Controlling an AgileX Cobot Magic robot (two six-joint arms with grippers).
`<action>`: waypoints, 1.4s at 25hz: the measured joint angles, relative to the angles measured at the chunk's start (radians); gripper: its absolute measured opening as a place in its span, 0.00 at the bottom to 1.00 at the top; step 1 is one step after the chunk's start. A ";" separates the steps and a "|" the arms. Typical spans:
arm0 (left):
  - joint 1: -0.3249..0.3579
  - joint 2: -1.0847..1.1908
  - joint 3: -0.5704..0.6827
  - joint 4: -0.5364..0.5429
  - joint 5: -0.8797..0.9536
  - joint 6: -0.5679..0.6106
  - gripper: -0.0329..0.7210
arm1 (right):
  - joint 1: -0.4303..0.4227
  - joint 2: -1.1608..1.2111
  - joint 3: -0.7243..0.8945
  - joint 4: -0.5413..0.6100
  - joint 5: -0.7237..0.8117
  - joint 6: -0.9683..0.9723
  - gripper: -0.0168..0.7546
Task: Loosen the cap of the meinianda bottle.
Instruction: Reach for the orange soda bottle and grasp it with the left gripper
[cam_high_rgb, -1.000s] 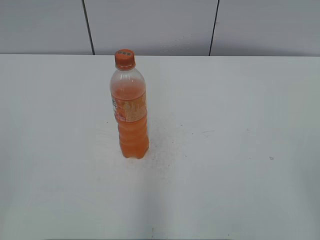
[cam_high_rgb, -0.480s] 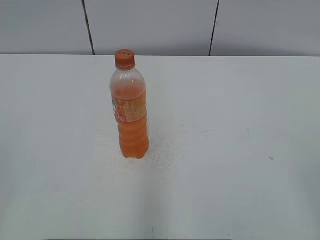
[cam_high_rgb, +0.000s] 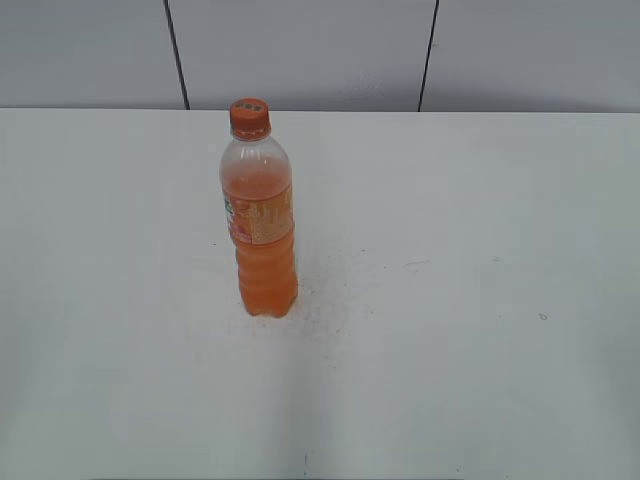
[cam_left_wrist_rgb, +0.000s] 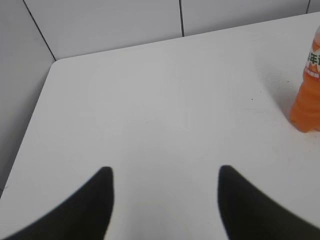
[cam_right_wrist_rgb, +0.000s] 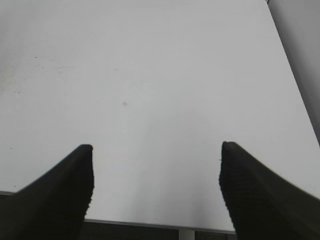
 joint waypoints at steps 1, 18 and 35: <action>0.000 0.000 0.000 0.001 0.000 0.000 0.75 | 0.000 0.000 0.000 0.000 0.000 0.000 0.78; 0.000 0.437 0.110 0.034 -0.971 0.000 0.63 | 0.000 0.000 0.000 0.000 -0.001 0.000 0.78; 0.119 1.309 -0.012 0.567 -1.627 -0.518 0.61 | 0.000 0.000 0.000 0.001 -0.003 0.000 0.78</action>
